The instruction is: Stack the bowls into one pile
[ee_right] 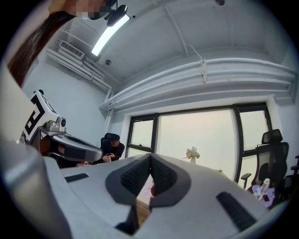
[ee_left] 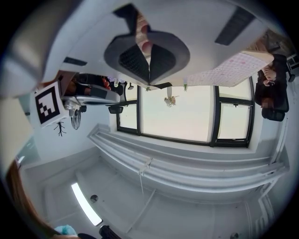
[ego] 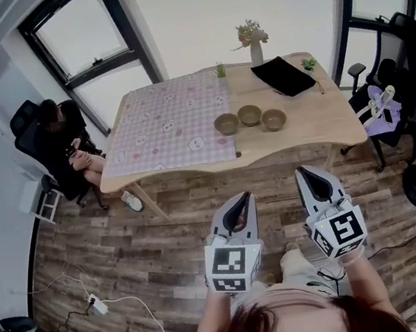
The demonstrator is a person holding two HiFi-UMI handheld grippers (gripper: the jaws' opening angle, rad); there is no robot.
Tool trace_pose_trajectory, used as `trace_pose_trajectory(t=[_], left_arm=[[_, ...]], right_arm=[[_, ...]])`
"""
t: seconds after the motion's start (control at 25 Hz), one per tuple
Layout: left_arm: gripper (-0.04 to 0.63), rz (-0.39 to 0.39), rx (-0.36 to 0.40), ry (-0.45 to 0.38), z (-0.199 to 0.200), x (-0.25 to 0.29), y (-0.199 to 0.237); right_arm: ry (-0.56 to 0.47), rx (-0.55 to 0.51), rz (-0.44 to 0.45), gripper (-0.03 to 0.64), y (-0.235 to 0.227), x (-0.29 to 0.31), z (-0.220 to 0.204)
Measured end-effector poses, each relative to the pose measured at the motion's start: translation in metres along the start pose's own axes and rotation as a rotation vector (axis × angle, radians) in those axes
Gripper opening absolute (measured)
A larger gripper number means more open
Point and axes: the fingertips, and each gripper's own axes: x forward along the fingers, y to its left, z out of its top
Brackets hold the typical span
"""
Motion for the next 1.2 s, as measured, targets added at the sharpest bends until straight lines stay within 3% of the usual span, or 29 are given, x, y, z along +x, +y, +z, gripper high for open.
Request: trace_pose_trajectory(t=[1.0,1.2], left_arm=[[0.011,0.007,-0.025,0.028,0.011,0.179,0.027],[0.011,0.012,-0.024,0.041,0.017,0.217,0.031]], right_arm=[[0.011,0.000,0.040,-0.001,-0.128,0.116,-0.037],[0.003,0.018,0.091,-0.002,-0.152,0.140,-0.041]])
